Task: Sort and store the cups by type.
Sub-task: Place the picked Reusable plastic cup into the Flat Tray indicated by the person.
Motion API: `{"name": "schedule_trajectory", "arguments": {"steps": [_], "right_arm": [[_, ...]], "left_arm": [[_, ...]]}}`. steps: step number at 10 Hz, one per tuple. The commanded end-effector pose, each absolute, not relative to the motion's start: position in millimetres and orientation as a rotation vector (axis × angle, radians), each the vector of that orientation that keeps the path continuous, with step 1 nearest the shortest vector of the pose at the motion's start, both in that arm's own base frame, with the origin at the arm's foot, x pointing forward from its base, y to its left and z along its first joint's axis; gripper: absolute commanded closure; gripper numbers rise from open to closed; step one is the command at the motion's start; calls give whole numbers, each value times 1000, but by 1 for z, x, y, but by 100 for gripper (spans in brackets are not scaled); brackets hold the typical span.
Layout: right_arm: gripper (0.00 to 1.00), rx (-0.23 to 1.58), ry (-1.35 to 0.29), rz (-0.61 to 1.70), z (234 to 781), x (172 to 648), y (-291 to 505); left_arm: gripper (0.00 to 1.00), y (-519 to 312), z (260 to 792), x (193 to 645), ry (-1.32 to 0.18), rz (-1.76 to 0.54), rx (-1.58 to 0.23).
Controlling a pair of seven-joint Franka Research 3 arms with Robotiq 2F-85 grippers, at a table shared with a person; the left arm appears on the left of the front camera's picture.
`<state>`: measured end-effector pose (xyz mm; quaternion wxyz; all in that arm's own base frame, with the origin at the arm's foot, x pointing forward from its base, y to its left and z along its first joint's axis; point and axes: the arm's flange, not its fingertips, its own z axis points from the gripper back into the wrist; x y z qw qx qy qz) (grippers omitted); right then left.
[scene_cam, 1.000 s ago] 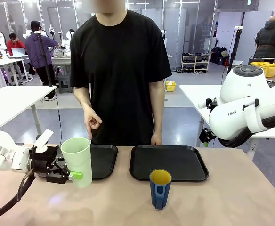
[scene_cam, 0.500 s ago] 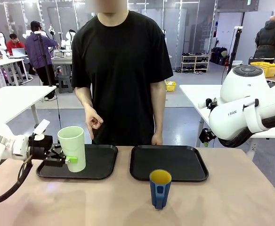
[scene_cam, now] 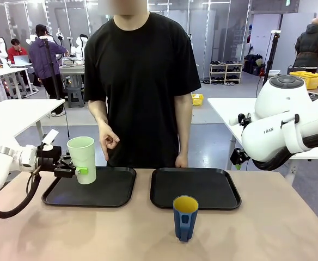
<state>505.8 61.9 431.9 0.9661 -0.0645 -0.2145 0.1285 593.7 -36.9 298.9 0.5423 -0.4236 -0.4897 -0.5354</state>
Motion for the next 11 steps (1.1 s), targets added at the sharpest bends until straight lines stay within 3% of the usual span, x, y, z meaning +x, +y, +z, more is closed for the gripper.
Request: {"name": "schedule_trajectory", "arguments": {"steps": [1, 6, 11], "right_arm": [[0, -130, -442, 262, 431, 505, 62], [0, -130, -442, 262, 431, 505, 62], [0, -130, -442, 262, 431, 505, 62]], "left_arm": [[17, -34, 303, 600, -1155, -1268, -1061], [17, -37, 299, 594, -1163, -1271, -1006], [17, -22, 277, 623, -1150, -1297, -1054]]}}
